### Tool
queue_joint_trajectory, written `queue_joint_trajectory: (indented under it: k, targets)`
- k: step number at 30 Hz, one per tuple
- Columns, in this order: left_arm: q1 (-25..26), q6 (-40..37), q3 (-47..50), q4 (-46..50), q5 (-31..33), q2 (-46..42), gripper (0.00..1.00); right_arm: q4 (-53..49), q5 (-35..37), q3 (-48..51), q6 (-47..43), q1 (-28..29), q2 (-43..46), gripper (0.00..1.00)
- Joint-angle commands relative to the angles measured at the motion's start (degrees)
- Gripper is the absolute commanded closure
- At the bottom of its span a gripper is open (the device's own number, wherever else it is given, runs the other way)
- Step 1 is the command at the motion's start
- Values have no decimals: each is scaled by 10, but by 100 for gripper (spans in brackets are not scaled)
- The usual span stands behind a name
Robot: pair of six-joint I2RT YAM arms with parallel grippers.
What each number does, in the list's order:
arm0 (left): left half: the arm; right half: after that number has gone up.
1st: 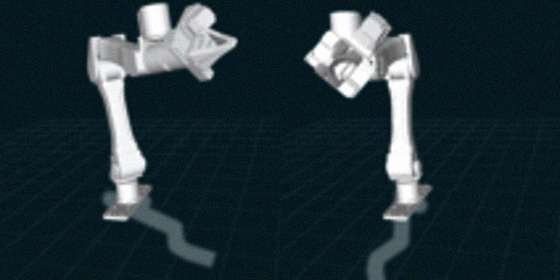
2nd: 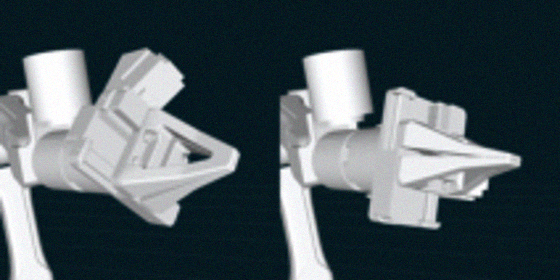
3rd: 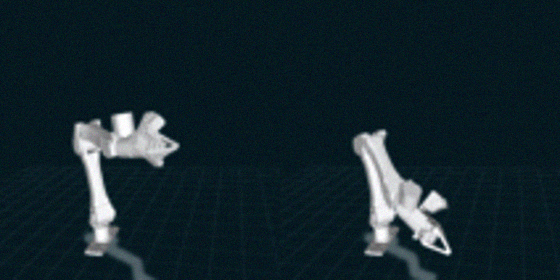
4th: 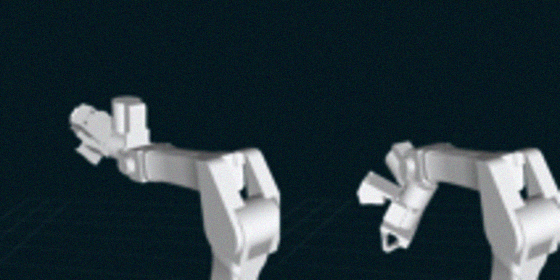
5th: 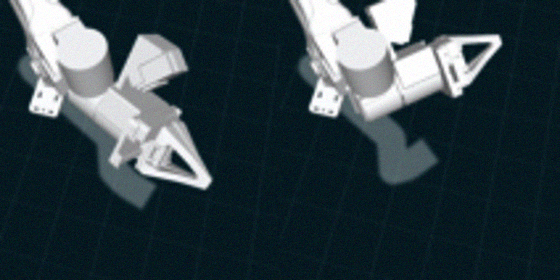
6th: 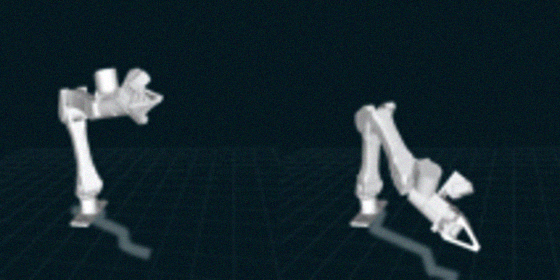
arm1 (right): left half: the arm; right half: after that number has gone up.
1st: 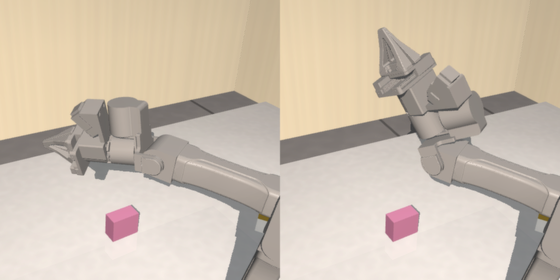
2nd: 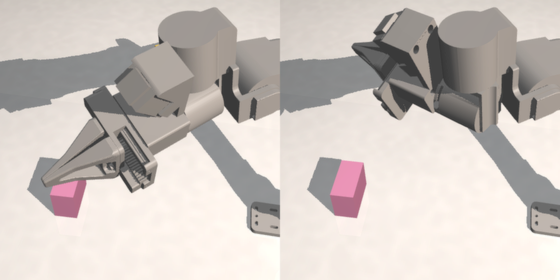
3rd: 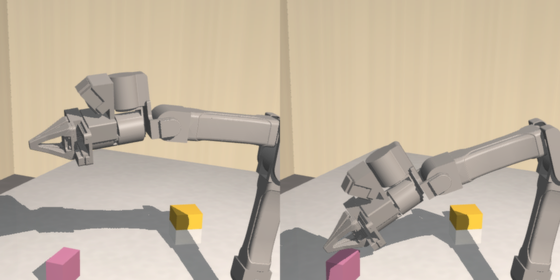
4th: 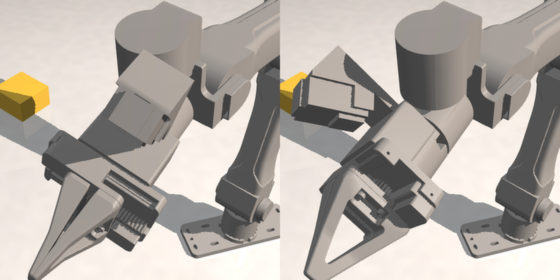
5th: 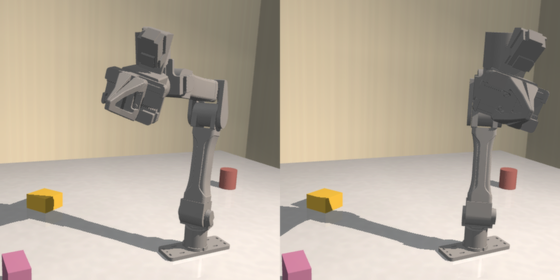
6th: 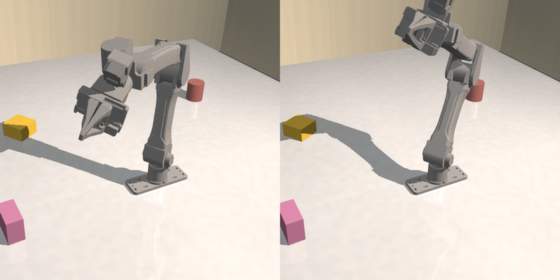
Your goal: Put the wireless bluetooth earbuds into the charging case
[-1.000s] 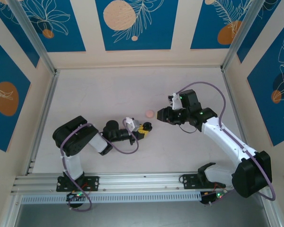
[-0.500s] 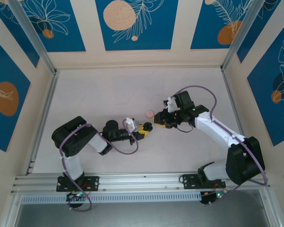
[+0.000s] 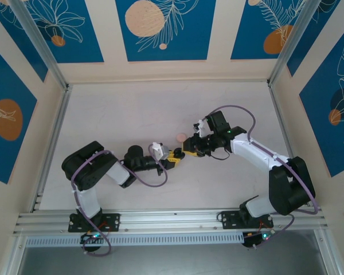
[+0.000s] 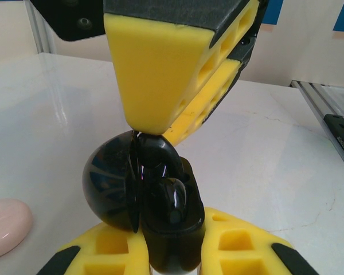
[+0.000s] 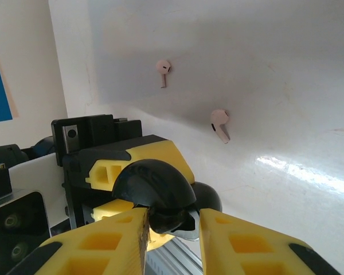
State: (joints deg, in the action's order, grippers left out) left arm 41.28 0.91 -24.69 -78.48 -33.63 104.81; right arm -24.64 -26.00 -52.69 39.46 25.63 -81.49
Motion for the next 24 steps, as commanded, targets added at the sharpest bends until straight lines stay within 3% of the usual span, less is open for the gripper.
queue_joint_trajectory:
  k: [1,14,24]
  targets:
    - [8,-6,3,-21,-8,-11,93,5,-25,-8,6,6,-10,71]
    - [8,-3,3,-21,-4,-8,93,-7,-30,-4,7,15,-2,75]
    - [8,-2,4,-22,-5,-9,93,-40,-17,-5,3,16,18,70]
